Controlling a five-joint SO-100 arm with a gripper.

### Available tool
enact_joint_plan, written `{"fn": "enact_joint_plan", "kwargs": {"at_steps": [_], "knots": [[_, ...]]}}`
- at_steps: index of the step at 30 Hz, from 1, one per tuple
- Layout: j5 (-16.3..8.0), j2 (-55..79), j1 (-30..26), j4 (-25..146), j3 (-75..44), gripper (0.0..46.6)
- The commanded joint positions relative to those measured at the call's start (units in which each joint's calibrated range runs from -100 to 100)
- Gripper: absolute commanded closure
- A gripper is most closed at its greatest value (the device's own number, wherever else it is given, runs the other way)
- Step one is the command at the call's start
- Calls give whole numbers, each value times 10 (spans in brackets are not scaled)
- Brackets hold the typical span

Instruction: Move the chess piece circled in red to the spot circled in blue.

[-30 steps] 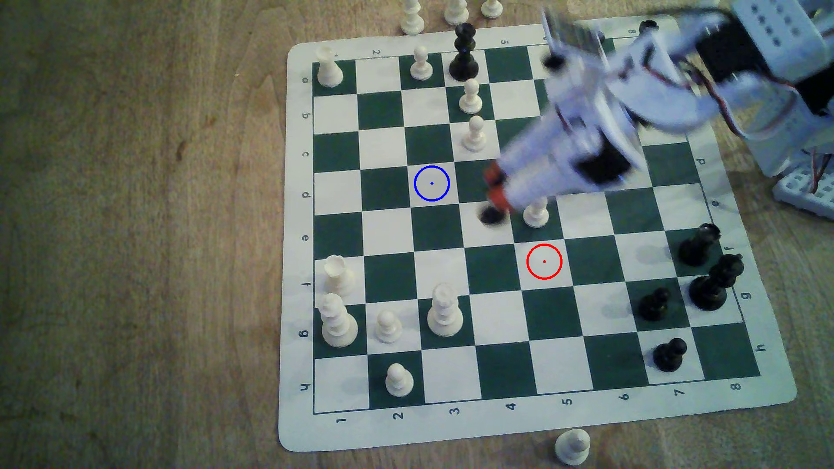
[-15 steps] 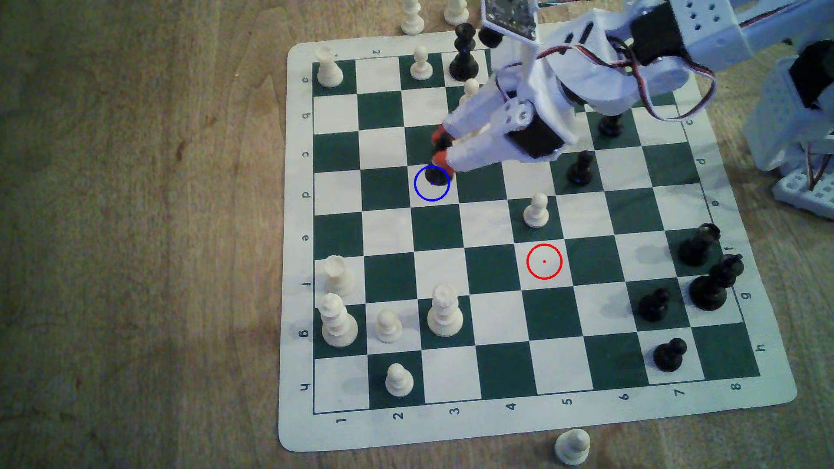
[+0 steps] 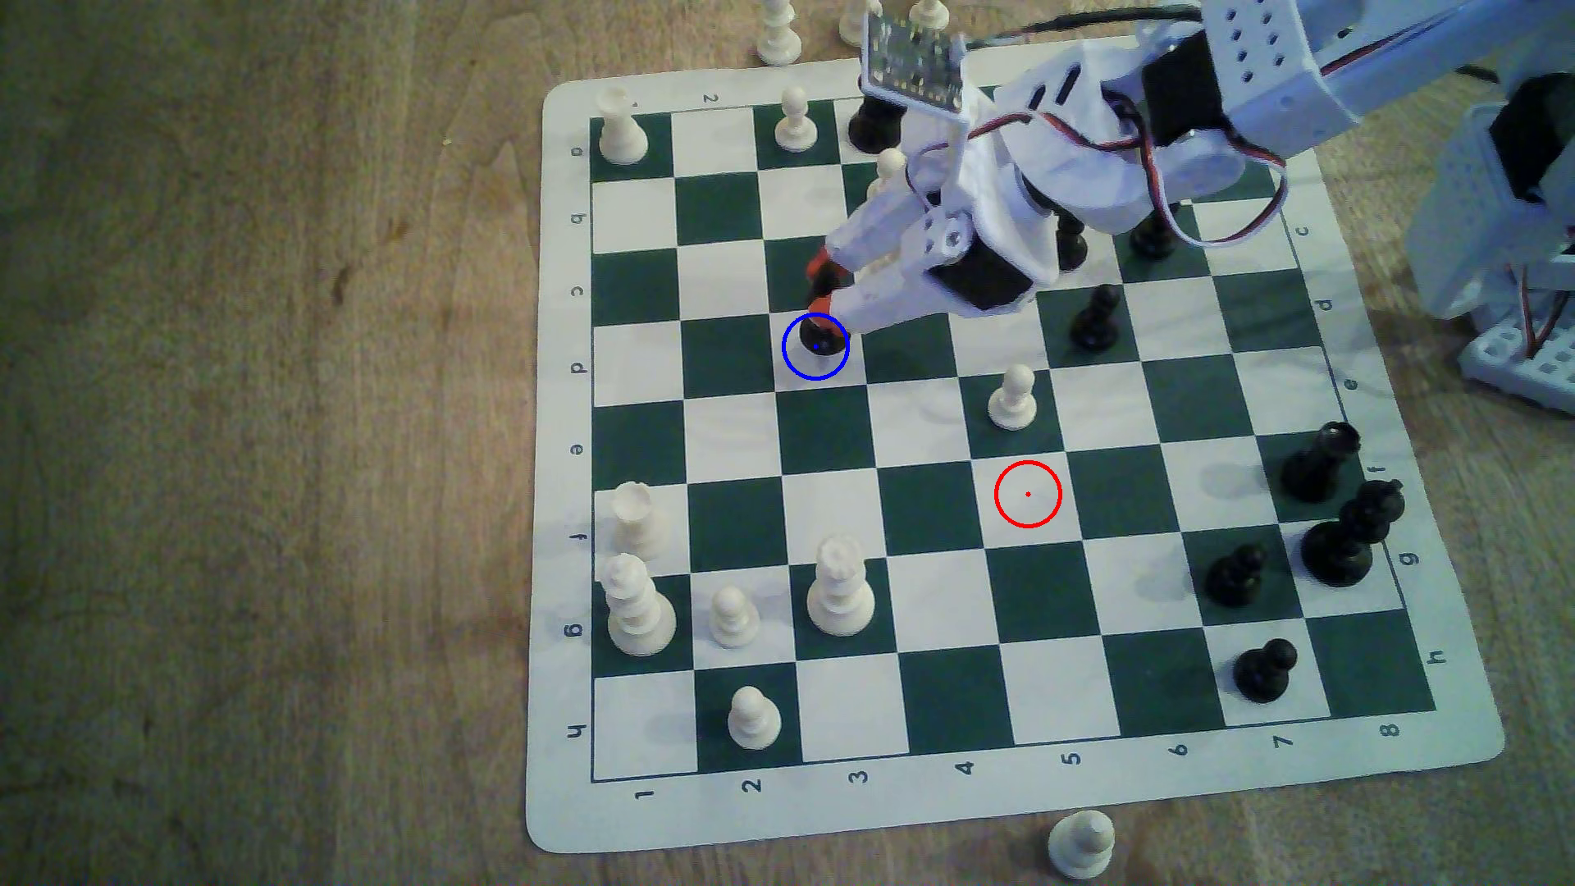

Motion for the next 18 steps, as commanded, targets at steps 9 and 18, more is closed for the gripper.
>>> {"fn": "enact_joint_plan", "kwargs": {"at_steps": [9, 18], "knots": [[5, 42, -5, -27, -71, 462], [6, 30, -2, -9, -62, 260]]}}
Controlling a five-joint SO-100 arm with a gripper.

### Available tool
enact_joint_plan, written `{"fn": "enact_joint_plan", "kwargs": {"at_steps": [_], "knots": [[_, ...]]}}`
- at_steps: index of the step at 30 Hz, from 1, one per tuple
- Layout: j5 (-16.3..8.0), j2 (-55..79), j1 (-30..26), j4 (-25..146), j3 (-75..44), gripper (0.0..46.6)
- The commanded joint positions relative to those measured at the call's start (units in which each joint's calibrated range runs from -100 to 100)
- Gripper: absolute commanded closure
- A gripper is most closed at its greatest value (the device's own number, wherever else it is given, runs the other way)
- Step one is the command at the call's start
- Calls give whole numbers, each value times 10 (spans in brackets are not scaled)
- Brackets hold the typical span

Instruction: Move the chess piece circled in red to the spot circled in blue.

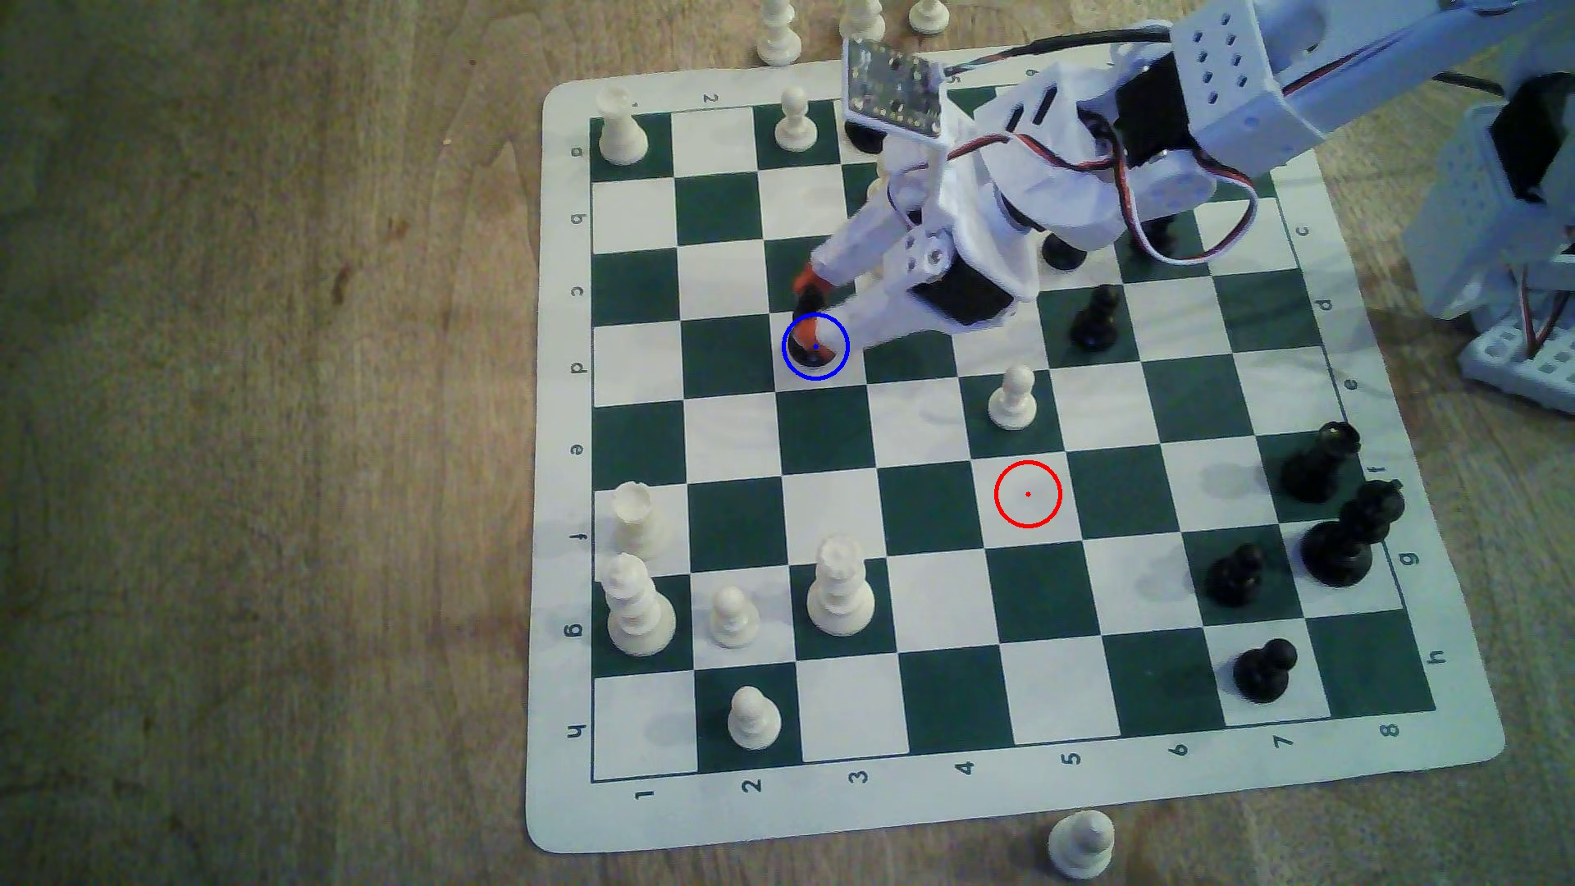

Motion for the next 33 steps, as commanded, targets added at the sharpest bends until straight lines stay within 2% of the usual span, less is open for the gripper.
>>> {"fn": "enact_joint_plan", "kwargs": {"at_steps": [1, 2, 3, 5, 11, 17, 24, 27, 30, 33], "knots": [[2, -28, -3, 9, -33, 230], [2, -29, -3, 10, -33, 208], [4, -31, -3, 10, -27, 166], [8, -34, -4, 9, -21, 147], [20, -62, -2, 42, 0, 154], [20, -164, -8, 153, 17, 155], [20, -322, -17, 291, 44, 226], [21, -419, -29, 324, 73, 314], [1, -513, -39, 323, 127, 418], [5, -601, -37, 238, 231, 423]]}}
